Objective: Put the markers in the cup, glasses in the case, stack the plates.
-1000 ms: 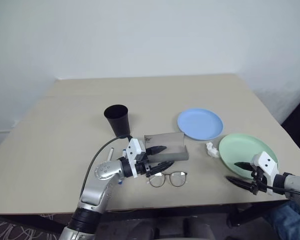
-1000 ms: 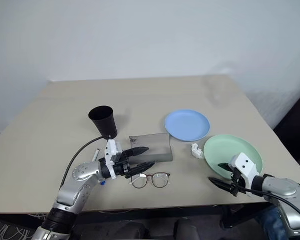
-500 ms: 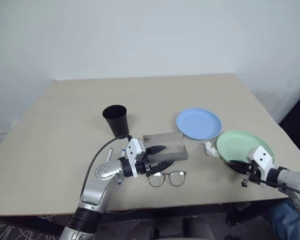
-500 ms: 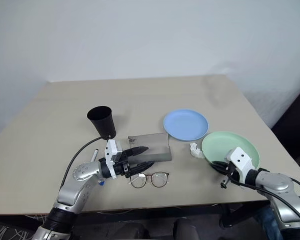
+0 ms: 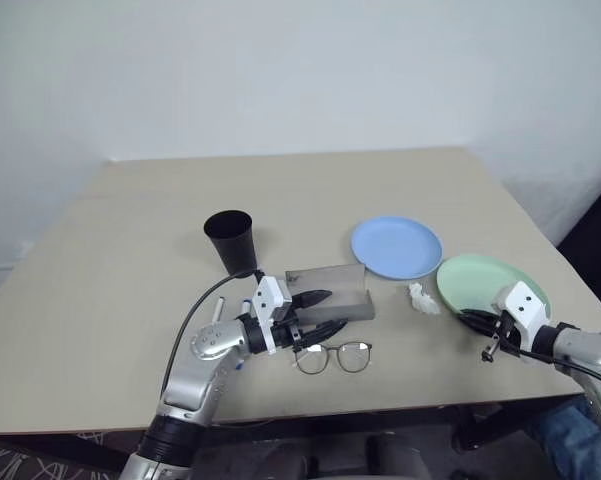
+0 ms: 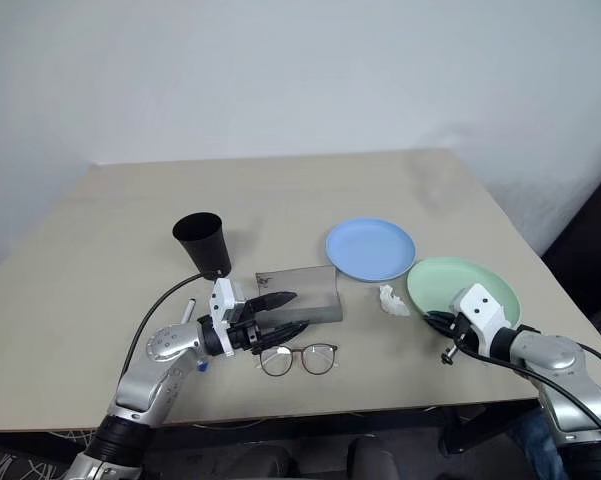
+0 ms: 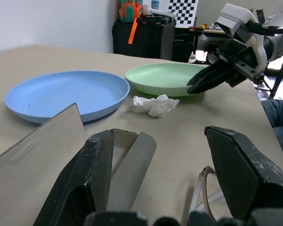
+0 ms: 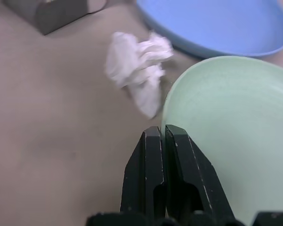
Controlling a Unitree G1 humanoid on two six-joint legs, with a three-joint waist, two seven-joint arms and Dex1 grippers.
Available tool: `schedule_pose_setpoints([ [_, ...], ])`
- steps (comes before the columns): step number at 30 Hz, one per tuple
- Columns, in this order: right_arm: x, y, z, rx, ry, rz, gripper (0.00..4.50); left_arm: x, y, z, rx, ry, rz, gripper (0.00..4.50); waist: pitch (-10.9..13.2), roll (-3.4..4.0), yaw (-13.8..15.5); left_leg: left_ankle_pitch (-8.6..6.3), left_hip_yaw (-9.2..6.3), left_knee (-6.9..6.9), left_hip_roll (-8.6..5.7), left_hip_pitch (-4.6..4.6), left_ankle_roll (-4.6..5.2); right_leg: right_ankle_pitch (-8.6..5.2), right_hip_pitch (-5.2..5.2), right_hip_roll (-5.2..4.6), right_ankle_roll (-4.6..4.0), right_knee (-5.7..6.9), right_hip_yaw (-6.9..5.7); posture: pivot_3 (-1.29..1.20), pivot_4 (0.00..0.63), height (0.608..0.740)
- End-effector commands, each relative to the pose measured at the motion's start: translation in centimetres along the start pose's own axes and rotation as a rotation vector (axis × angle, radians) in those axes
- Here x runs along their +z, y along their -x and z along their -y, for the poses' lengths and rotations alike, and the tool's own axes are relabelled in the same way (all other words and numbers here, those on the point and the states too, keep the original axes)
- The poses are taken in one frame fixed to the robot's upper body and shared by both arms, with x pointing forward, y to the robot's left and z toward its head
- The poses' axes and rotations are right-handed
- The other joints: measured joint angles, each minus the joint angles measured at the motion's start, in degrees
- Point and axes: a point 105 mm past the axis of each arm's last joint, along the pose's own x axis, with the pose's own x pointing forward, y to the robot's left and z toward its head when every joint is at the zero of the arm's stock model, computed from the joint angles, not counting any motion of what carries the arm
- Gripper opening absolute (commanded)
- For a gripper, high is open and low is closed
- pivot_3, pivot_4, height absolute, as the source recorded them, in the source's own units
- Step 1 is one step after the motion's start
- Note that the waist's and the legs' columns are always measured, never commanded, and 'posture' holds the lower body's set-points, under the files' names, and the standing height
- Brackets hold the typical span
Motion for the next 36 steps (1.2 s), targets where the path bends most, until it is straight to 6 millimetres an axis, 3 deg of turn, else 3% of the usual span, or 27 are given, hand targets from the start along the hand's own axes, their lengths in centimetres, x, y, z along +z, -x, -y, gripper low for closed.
schedule_pose_setpoints([
  [1, 1.9, 0.4, 1.9, -0.071, 0.056, 0.041, 0.05, 1.2, -0.4, -0.2, -0.006, -0.05, 0.032, 3.23, 0.0, 0.0, 0.0, -0.01, -0.02, 0.0, 0.0, -0.01, 0.01, 0.0, 0.0, 0.0, 0.0, 0.0, 0.0, 0.0, 0.0, 0.74],
  [9, 4.3, 0.4, 4.3, -0.113, 0.141, 0.075, 0.05, 1.4, -0.5, -0.5, 0.002, -0.061, 0.036, 3.23, 0.0, 0.02, 0.0, -0.05, 0.02, -0.01, -0.02, -0.03, 0.08, 0.0, -0.03, 0.0, 0.0, -0.02, 0.02, 0.0, 0.0, 0.74],
  [13, 7.2, -1.5, 4.5, -0.046, 0.224, 0.129, 0.05, 1.6, -0.6, -1.1, 0.018, -0.067, 0.04, 3.23, 0.0, 0.04, -0.2, -0.05, 0.09, 0.0, 0.0, -0.01, 0.09, 0.01, -0.05, 0.01, 0.0, -0.01, 0.04, 0.0, 0.0, 0.74],
  [21, 10.1, -7.1, 3.9, 0.127, 0.323, 0.167, 0.05, 2.0, -0.8, -2.1, 0.05, -0.085, 0.048, 3.23, 0.0, 0.02, -0.3, -0.05, 0.09, -0.03, 0.06, 0.32, 0.07, 0.18, -0.02, 0.12, -0.22, -0.05, 0.07, 0.0, 0.0, 0.74],
  [28, 10.9, -10.5, 3.4, 0.201, 0.315, 0.186, 0.05, 2.5, -0.5, -2.5, 0.091, -0.1, 0.063, 3.23, 0.0, 0.05, -0.5, -0.1, -0.01, -0.13, 0.03, 0.32, 0.02, 0.44, -0.08, 0.14, -0.44, -0.15, 0.07, 0.0, 0.0, 0.74],
  [36, 10.7, -12.1, 1.9, 0.285, 0.315, 0.179, 0.05, 2.7, -0.5, -2.5, 0.118, -0.105, 0.07, 3.23, -0.1, 0.1, -0.6, -0.13, -0.02, -0.23, 0.06, 0.35, -0.04, 0.54, -0.13, 0.18, -0.59, -0.15, 0.08, 0.0, 0.0, 0.74],
])
